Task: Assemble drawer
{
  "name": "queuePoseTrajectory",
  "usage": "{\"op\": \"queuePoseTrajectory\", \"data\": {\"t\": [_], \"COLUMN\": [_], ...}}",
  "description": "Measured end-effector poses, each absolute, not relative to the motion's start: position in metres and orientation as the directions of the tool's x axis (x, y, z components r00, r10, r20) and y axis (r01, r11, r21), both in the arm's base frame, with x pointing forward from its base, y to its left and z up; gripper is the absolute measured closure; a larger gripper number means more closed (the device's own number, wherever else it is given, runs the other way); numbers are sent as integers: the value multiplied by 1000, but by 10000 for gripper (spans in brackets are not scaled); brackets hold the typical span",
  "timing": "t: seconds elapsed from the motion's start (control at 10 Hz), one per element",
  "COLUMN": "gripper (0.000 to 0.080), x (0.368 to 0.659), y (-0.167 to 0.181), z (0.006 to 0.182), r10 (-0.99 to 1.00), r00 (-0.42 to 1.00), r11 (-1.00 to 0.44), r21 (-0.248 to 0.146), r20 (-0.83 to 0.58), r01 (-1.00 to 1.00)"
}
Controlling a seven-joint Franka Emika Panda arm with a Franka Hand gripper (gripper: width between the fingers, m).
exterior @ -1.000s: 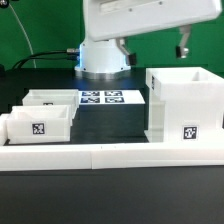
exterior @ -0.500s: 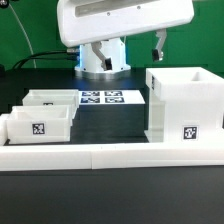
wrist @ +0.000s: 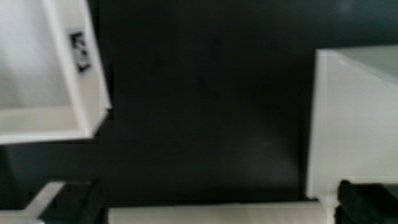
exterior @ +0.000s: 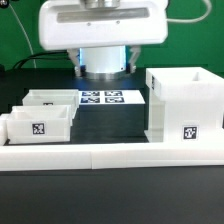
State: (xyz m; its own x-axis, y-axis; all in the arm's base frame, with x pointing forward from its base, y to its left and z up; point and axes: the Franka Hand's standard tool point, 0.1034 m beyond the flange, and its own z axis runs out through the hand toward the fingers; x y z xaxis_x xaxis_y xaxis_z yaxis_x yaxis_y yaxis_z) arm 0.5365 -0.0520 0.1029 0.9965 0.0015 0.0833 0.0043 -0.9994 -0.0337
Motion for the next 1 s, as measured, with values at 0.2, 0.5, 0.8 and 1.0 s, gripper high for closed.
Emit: {"op": "queuePoseTrajectory", "data": {"t": [0.2,0.5,0.8,1.0], "gripper": [151,151,151,151], "x": [529,529,528,523], "y": [-68,-67,-70,-87], "z": [95,95,93,80], "r10": [25,27,47,52], "r00": [997,997,996,999], "r11": [-999,-999,-998,-997], "r21": [-25,-25,-26,-57], "r20": [78,78,69,-6], "r01": [27,29,49,51]}}
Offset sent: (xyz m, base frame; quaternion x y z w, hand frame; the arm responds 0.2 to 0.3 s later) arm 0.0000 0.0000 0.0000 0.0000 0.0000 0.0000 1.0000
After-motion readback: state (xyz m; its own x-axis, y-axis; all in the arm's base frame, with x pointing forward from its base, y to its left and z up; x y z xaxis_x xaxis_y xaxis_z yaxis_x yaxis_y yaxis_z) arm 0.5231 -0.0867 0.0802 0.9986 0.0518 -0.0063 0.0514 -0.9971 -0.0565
